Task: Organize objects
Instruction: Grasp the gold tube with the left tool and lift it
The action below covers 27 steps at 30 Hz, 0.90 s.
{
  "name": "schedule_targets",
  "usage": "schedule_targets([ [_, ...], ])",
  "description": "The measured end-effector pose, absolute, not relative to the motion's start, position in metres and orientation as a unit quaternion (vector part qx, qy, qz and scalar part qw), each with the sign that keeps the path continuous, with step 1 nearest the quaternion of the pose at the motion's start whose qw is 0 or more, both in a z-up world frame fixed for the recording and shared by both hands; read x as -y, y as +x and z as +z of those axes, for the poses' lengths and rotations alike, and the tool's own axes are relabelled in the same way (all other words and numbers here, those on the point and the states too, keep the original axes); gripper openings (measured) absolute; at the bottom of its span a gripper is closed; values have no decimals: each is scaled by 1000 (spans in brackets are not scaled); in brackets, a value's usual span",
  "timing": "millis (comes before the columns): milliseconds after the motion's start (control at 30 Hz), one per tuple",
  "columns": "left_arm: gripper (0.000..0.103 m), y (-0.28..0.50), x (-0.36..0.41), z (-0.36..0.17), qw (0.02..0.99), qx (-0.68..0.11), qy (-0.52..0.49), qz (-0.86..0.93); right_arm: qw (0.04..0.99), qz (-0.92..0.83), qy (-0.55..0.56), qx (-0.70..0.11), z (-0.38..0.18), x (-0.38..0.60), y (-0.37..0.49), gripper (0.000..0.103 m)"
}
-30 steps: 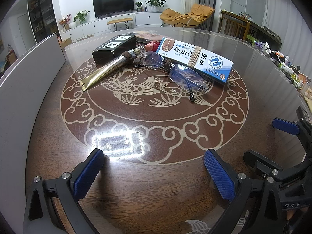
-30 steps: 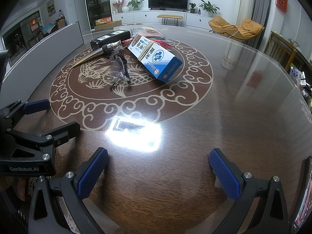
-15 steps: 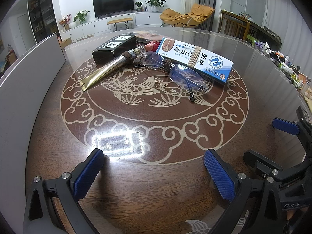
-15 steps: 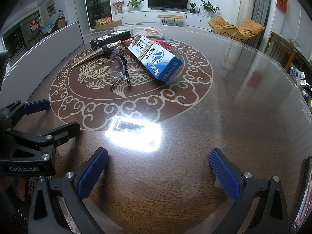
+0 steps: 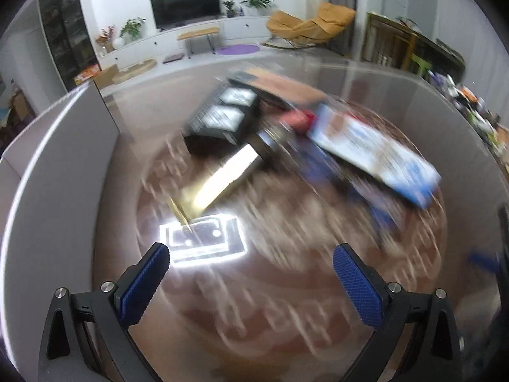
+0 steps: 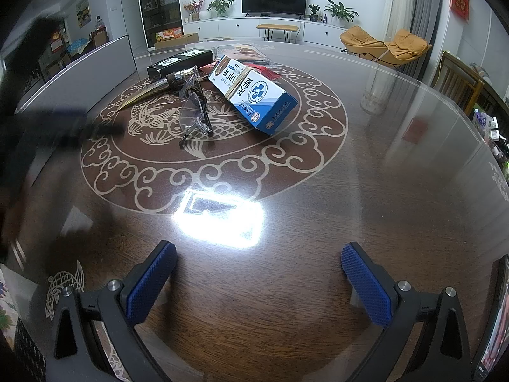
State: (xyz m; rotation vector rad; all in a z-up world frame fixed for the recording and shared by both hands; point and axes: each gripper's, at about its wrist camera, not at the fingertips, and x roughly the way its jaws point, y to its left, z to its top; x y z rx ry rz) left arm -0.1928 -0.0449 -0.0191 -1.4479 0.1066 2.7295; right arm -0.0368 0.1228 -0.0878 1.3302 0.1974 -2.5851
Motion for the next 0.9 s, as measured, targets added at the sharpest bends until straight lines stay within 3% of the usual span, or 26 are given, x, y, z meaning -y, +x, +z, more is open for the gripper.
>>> schedule_targets([
  [267, 103, -266, 48, -45, 59, -75, -506, 857, 113, -881, 453, -67, -88, -123, -36, 103],
  [367, 103, -272, 50, -50, 84, -55, -505, 858, 113, -881, 454, -67, -88, -123, -36, 103],
  [400, 98, -272, 52, -50, 83, -49, -501, 860, 113, -881, 453, -67, -88, -123, -36, 103],
  [433, 80, -269, 54, -47, 77, -44, -486, 869, 113, -881, 454, -67, -88, -123, -37, 103],
  [533, 43, -260, 61, -41, 49, -20, -471, 881, 113, -881, 453, -67, -88, -123, -37, 103],
  [600, 35, -245, 63, -40, 33, -2, -469, 882, 114, -881, 453, -67, -88, -123, -37, 103],
  [700, 30, -211, 57, -38, 10, 17, -472, 881, 113, -881, 453, -67, -88, -123, -37, 103],
  [900, 30, -117, 26, -41, 14, 26, -467, 884, 113, -881, 453, -67, -88, -123, -37, 103],
])
